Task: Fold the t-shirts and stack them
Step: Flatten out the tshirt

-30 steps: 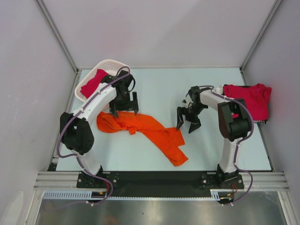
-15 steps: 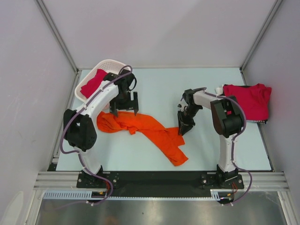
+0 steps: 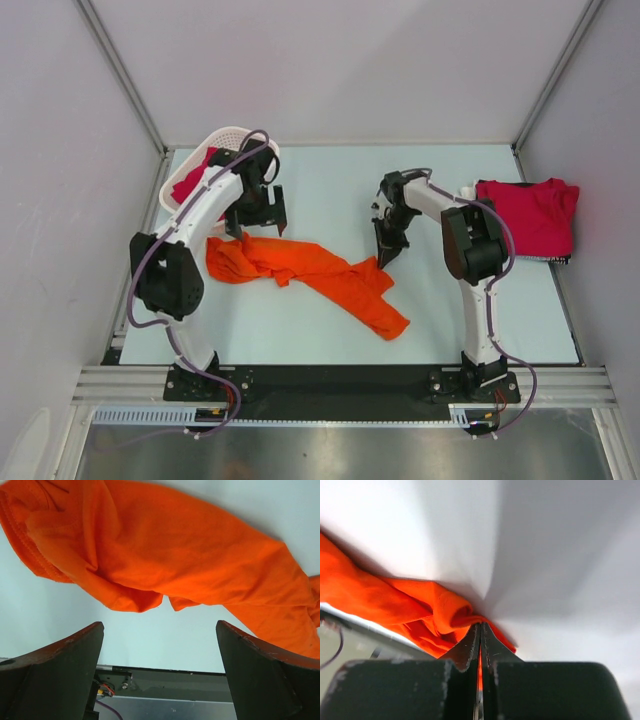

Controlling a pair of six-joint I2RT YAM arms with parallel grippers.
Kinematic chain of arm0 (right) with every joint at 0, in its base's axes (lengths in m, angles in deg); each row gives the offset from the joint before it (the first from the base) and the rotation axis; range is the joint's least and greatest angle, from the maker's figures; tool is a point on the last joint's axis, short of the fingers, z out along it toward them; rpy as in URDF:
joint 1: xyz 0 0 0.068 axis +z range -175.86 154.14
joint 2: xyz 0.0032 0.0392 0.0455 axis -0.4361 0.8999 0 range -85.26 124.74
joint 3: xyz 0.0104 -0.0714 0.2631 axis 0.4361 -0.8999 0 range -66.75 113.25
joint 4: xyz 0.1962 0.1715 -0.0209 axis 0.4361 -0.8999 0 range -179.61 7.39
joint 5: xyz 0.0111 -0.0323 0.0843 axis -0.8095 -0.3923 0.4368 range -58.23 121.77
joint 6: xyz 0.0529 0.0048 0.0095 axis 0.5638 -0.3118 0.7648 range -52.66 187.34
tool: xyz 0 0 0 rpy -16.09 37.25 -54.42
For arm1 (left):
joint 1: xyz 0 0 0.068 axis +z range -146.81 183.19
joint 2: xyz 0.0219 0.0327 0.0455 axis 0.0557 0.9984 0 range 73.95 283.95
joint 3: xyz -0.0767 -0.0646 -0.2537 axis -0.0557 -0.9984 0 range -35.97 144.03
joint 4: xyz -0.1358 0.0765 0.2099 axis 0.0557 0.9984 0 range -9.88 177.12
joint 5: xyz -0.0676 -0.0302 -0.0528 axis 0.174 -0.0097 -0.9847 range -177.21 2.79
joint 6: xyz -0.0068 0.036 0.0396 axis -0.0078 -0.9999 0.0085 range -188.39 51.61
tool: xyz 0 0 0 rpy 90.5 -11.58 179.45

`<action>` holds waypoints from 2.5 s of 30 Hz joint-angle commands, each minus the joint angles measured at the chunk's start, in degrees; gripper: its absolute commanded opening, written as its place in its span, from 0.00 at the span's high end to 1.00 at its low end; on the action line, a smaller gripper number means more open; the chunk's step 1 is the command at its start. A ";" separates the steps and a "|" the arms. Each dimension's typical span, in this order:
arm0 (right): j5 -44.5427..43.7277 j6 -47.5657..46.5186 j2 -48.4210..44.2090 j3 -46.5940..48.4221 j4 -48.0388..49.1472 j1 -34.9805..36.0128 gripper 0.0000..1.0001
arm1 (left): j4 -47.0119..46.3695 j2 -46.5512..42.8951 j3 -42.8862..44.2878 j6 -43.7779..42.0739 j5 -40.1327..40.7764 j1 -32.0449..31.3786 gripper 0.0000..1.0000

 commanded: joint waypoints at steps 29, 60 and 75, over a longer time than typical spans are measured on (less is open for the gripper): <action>-52.33 5.20 -3.64 22.51 30.60 -7.37 1.00 | 1.97 10.23 19.44 -2.41 -2.49 0.37 0.02; -37.83 8.19 -28.23 -9.20 32.79 -7.73 0.21 | -4.09 3.72 -5.43 -19.55 20.43 -20.99 0.13; -36.34 7.75 -31.14 -10.70 32.97 -8.17 0.22 | -8.22 9.79 -6.75 -22.01 25.72 -21.60 0.24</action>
